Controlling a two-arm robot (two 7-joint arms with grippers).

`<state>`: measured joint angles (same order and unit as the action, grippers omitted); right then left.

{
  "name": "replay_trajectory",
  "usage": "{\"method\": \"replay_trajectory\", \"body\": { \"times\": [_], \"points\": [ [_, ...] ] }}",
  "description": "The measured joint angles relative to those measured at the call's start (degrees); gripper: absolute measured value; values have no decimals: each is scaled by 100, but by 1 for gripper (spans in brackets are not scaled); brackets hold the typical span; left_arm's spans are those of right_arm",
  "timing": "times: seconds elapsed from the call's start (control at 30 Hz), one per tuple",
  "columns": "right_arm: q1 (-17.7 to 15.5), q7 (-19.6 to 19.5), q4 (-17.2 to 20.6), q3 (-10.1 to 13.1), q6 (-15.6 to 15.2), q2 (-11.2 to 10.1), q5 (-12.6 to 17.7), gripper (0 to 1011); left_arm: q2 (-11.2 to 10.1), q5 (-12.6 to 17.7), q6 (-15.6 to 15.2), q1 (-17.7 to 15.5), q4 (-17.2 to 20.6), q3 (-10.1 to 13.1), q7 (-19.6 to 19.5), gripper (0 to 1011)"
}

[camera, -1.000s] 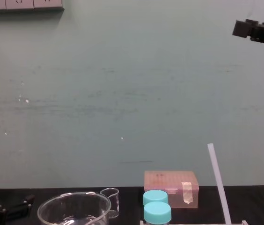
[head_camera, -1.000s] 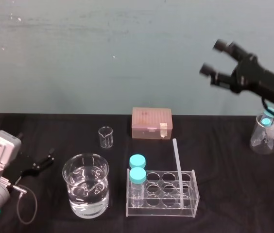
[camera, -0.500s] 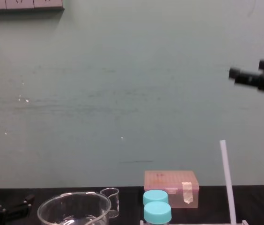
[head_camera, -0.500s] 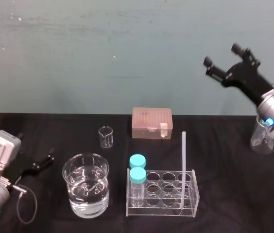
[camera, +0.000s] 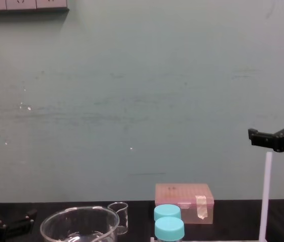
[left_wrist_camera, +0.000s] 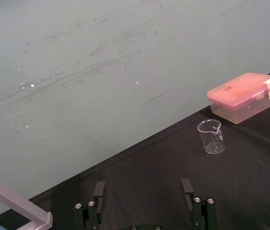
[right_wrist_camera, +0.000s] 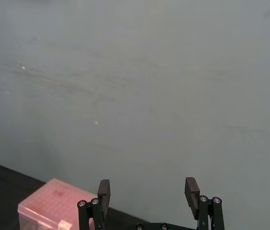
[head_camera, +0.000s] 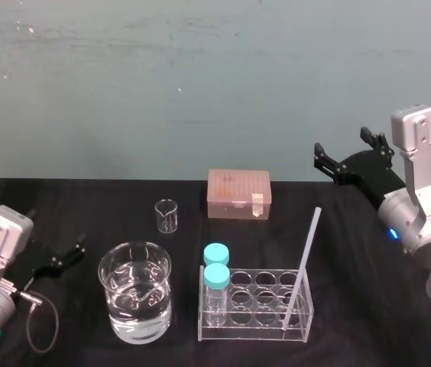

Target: Pick up the stirring rod with one hand, then place it down.

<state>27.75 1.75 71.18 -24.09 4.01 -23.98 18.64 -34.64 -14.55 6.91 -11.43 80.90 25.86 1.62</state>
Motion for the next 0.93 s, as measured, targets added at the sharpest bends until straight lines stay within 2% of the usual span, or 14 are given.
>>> {"method": "replay_trajectory", "body": {
  "times": [0.13, 0.93],
  "points": [
    [-86, 5, 137, 144, -221, 4, 126, 1003, 0, 0, 0, 0, 0, 0, 0, 1005],
    [-54, 17, 88, 95, -150, 0, 92, 1003, 0, 0, -1, 0, 0, 0, 0, 1005]
  ]
}}
